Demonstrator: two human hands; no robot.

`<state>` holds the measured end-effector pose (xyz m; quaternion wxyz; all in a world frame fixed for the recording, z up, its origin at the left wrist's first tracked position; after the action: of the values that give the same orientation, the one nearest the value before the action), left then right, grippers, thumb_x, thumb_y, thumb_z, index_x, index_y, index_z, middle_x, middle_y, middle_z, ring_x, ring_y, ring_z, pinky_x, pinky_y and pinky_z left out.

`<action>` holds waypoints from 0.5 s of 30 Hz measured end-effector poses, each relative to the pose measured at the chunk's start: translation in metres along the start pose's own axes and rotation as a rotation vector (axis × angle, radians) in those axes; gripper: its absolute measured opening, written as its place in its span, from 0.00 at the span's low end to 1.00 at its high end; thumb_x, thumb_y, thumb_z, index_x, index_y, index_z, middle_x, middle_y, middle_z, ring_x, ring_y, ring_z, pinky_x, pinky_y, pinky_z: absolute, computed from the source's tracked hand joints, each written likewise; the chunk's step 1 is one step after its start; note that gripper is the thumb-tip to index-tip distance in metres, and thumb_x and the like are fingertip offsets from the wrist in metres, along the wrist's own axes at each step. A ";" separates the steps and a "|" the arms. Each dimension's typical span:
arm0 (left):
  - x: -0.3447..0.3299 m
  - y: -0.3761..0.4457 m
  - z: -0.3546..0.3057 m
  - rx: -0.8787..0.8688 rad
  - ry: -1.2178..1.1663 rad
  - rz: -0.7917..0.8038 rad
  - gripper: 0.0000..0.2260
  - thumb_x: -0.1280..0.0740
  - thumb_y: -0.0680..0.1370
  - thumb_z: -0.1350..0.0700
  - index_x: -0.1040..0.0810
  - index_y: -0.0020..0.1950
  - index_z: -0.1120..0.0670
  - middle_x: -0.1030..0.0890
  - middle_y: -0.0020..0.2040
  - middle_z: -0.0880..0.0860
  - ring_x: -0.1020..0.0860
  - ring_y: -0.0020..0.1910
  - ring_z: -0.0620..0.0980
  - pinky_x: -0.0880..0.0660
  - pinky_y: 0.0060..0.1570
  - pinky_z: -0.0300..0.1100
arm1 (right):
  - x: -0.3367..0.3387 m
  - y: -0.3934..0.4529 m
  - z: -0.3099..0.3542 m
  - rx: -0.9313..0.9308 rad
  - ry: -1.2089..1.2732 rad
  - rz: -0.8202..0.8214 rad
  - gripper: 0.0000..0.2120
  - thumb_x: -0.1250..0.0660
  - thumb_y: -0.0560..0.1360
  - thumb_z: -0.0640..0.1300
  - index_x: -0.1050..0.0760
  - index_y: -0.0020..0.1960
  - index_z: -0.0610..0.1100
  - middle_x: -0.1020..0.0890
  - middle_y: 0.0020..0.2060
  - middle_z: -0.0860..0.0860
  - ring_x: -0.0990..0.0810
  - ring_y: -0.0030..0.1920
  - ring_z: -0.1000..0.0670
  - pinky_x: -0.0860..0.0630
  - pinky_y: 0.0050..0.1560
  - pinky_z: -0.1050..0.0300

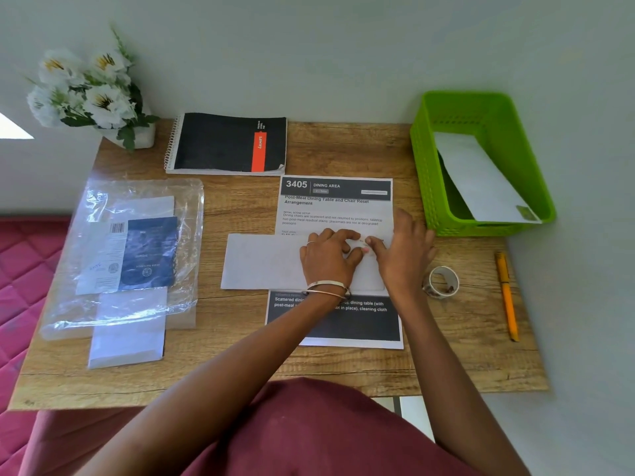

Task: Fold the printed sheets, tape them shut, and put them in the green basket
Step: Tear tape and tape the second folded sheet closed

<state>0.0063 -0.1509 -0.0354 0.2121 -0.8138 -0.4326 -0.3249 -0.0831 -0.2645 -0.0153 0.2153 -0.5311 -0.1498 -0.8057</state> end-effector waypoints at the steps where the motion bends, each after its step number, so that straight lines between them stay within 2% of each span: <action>1: 0.000 0.000 0.000 -0.001 -0.002 -0.001 0.10 0.30 0.71 0.45 0.20 0.51 0.44 0.22 0.40 0.46 0.28 0.48 0.50 0.36 0.45 0.44 | 0.001 -0.001 0.000 -0.002 -0.001 0.001 0.30 0.28 0.71 0.52 0.35 0.69 0.47 0.27 0.63 0.43 0.34 0.64 0.41 0.36 0.59 0.45; 7: -0.001 -0.001 0.000 -0.001 -0.009 0.015 0.10 0.30 0.73 0.48 0.19 0.53 0.45 0.21 0.44 0.48 0.28 0.50 0.51 0.36 0.48 0.45 | 0.006 -0.010 -0.005 0.001 -0.048 0.028 0.35 0.27 0.69 0.54 0.38 0.71 0.49 0.28 0.63 0.42 0.35 0.64 0.41 0.36 0.57 0.45; 12: -0.001 0.001 0.003 0.009 -0.040 0.063 0.11 0.29 0.72 0.49 0.19 0.54 0.45 0.21 0.46 0.49 0.28 0.52 0.52 0.36 0.49 0.44 | 0.007 -0.003 0.000 0.026 -0.040 0.106 0.39 0.25 0.67 0.51 0.40 0.72 0.51 0.28 0.64 0.43 0.35 0.64 0.40 0.37 0.57 0.46; 15: -0.002 0.003 0.005 0.021 -0.053 0.100 0.12 0.29 0.72 0.51 0.19 0.55 0.45 0.21 0.48 0.49 0.28 0.53 0.52 0.35 0.51 0.44 | 0.008 0.008 0.002 -0.017 0.090 0.072 0.33 0.25 0.68 0.51 0.35 0.69 0.49 0.24 0.61 0.44 0.33 0.63 0.40 0.36 0.57 0.45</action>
<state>0.0094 -0.1506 -0.0407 0.2250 -0.8404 -0.4005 -0.2876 -0.0801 -0.2716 -0.0071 0.2460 -0.5013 -0.1140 -0.8217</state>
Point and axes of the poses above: each hand's wrist, its own y-axis towards the middle knuckle, its own x-axis out of the back of the hand, z = x × y, the point moved 7 cm from there along y, towards the middle knuckle
